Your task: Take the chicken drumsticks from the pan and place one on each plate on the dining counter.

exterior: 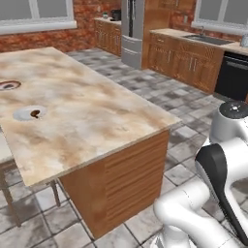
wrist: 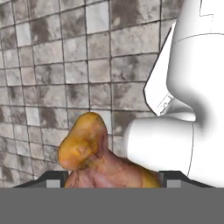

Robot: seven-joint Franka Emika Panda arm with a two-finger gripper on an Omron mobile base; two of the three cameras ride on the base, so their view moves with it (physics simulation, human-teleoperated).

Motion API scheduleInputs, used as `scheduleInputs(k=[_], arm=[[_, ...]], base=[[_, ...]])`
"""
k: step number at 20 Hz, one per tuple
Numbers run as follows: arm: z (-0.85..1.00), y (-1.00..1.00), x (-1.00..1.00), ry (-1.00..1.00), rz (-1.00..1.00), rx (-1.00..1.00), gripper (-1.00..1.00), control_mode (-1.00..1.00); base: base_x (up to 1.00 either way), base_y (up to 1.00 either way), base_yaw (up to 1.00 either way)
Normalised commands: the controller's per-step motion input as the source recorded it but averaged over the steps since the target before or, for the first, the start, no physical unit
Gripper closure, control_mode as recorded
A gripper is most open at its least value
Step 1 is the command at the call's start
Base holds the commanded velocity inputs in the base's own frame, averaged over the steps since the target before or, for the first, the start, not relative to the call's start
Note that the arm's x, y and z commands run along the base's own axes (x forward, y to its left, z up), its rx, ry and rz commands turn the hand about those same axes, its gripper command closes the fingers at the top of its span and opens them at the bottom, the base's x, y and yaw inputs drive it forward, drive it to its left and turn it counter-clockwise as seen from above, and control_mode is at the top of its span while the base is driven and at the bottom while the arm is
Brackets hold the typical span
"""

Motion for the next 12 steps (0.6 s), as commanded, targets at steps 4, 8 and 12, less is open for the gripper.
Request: scheduleInputs(k=[4,8,12], arm=[[0.0,0.0,0.0,0.0,0.0,0.0,1.0,1.0],[0.0,0.0,0.0,0.0,0.0,0.0,1.0,1.0],[0.0,0.0,0.0,0.0,0.0,0.0,1.0,1.0]], base=[[0.08,1.0,-0.33],[0.0,1.0,-0.36],[0.0,1.0,-0.34]])
